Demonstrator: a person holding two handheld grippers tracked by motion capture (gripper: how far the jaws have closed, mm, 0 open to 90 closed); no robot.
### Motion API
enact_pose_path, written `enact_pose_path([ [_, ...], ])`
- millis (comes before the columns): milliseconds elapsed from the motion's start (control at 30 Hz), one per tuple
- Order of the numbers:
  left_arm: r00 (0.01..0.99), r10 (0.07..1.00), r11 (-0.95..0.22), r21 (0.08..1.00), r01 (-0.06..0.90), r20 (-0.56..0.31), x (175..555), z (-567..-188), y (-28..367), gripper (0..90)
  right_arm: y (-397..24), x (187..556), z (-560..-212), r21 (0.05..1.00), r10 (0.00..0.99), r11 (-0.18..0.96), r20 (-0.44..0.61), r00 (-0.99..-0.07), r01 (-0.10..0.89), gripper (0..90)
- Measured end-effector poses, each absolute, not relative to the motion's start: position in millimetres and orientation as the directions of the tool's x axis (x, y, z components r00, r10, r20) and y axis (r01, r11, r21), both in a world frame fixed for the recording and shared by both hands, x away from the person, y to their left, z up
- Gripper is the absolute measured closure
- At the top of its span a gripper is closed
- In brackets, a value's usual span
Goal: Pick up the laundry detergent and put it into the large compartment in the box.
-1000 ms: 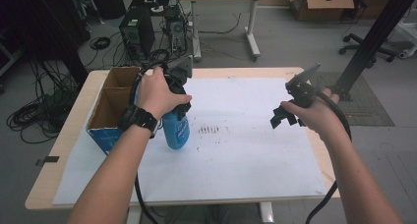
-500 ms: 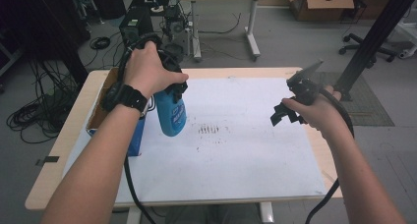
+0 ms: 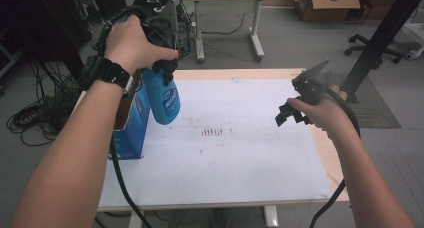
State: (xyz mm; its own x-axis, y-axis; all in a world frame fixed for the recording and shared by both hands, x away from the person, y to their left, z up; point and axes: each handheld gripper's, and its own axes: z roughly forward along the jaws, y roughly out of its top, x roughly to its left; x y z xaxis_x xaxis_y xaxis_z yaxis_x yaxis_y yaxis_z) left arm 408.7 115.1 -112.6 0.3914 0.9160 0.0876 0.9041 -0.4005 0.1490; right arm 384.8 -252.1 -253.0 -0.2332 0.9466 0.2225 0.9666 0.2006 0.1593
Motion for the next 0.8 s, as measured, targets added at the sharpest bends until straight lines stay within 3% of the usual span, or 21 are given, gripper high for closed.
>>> enact_pose_path([
  [800,0.182,0.979,-0.196,0.196,0.961,0.088,417.0,-69.3,204.0,37.8,-251.0,396.6,-259.2,0.146,0.948,0.191,0.23,-0.221,0.971,5.7],
])
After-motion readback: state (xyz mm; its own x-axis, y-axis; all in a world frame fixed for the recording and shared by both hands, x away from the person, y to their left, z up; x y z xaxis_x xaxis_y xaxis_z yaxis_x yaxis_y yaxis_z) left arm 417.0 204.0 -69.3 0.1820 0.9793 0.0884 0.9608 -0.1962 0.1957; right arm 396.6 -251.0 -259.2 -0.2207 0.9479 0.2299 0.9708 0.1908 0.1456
